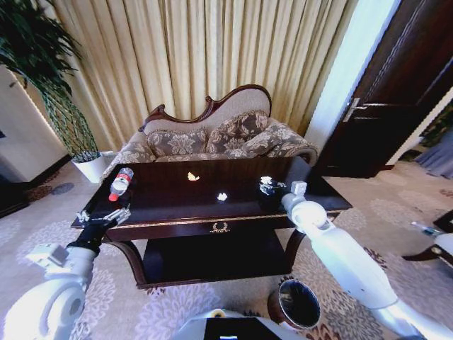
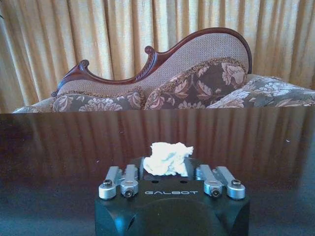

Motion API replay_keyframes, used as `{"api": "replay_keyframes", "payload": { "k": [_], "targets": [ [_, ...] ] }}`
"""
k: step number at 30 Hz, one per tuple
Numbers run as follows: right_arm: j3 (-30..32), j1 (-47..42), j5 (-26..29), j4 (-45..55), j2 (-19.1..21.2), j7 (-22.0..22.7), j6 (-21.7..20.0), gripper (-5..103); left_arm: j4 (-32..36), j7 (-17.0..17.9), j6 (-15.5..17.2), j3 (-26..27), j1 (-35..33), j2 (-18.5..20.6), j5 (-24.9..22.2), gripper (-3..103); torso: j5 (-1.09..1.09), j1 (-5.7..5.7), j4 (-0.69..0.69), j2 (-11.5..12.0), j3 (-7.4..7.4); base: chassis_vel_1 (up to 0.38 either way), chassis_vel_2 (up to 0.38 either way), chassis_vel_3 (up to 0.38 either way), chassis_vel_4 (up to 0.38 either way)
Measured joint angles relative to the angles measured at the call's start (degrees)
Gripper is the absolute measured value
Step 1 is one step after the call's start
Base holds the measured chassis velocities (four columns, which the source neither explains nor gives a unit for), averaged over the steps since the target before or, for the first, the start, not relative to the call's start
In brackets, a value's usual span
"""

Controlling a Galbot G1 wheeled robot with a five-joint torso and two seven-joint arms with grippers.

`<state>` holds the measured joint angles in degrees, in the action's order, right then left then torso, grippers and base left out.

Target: Move to the front of the table and place the trash on the table into the trash bin.

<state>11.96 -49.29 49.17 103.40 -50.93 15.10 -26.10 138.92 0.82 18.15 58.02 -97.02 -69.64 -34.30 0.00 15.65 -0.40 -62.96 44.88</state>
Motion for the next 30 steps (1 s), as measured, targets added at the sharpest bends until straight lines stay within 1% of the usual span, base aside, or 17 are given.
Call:
{"api": "replay_keyframes", "payload": {
  "k": [1, 2, 5, 6, 7, 8, 9, 12, 15, 22, 27, 29, 30],
  "targets": [
    [-0.1, 0.0, 0.0, 0.0, -0.1, 0.0, 0.0, 44, 0.0, -0.1, 0.0, 0.0, 0.0, -0.1, 0.1, 100, 0.00, 0.00, 0.00, 0.0, 0.00, 0.000, 0.000, 0.000, 0.000],
    [-0.3, 0.0, -0.1, 0.0, -0.1, 0.0, 0.0, 34, -0.2, -0.3, -0.2, 0.0, 0.0, -0.3, 0.2, 100, 0.00, 0.00, 0.00, 0.0, 0.00, 0.000, 0.000, 0.000, 0.000],
    [-0.3, 0.1, -0.1, 0.0, -0.1, 0.0, 0.1, 34, -0.2, -0.4, -0.3, 0.0, 0.0, -0.4, 0.2, 100, 0.00, 0.00, 0.00, 0.0, 0.00, 0.000, 0.000, 0.000, 0.000],
    [-0.4, 0.1, -0.1, 0.0, -0.1, 0.1, 0.1, 23, -0.3, -0.5, -0.4, 0.0, 0.0, -0.5, 0.3, 100, 0.00, 0.00, 0.00, 0.0, 0.00, 0.000, 0.000, 0.000, 0.000],
    [-0.4, 0.0, -0.2, 0.0, -0.1, 0.2, 0.2, 23, -0.3, -0.6, -0.4, -0.1, 0.0, -0.5, 0.3, 100, 0.00, 0.00, 0.00, 0.0, 0.00, 0.000, 0.000, 0.000, 0.000],
    [-0.4, 0.0, -0.2, 0.0, -0.1, 0.3, 0.2, 18, -0.4, -0.7, -0.5, -0.1, 0.0, -0.6, 0.4, 100, 0.00, 0.00, 0.00, 0.0, 0.00, 0.000, 0.000, 0.000, 0.000],
    [-0.4, 0.0, -0.2, 0.0, -0.1, 0.3, 0.2, 18, -0.4, -0.7, -0.5, -0.1, 0.0, -0.6, 0.4, 100, 0.00, 0.00, 0.00, 0.0, 0.00, 0.000, 0.000, 0.000, 0.000],
    [0.0, -0.6, -0.2, 0.2, 0.0, 0.4, 0.4, 3, -0.4, -0.9, -0.6, -0.2, 0.0, -0.7, 0.5, 100, 0.00, 0.00, 0.00, 0.0, 0.00, 0.000, 0.000, 0.000, 0.000],
    [0.4, -1.1, -0.2, 0.5, 0.0, 0.4, 0.5, 1, -0.5, -0.9, -0.7, -0.2, 0.0, -0.7, 0.6, 100, 0.00, 0.00, 0.00, 0.0, 0.00, 0.000, 0.000, 0.000, 0.000],
    [1.8, -2.8, -0.1, 1.8, 0.0, 0.4, 0.8, 0, -0.5, -1.0, -0.8, -0.3, 0.1, -0.5, 0.7, 100, 0.00, 0.00, 0.00, 0.0, 0.00, 0.000, 0.000, 0.000, 0.000],
    [4.2, -4.7, 0.4, 4.0, 0.5, 0.4, 1.0, 0, -0.4, -1.0, -0.8, -0.3, 0.1, -0.5, 0.7, 100, 0.00, 0.00, 0.00, 0.0, 0.00, 0.000, 0.000, 0.000, 0.000],
    [6.6, -6.2, 1.0, 5.9, 0.8, 0.4, 1.2, 0, -0.4, -1.0, -0.8, -0.3, 0.1, -0.5, 0.6, 100, 0.00, 0.00, 0.00, 0.0, 0.00, 0.000, 0.000, 0.000, 0.000],
    [6.6, -6.2, 1.0, 5.9, 0.8, 0.4, 1.2, 0, -0.4, -1.0, -0.8, -0.3, 0.1, -0.5, 0.6, 100, 0.00, 0.00, 0.00, 0.0, 0.00, 0.000, 0.000, 0.000, 0.000]
  ]
}}
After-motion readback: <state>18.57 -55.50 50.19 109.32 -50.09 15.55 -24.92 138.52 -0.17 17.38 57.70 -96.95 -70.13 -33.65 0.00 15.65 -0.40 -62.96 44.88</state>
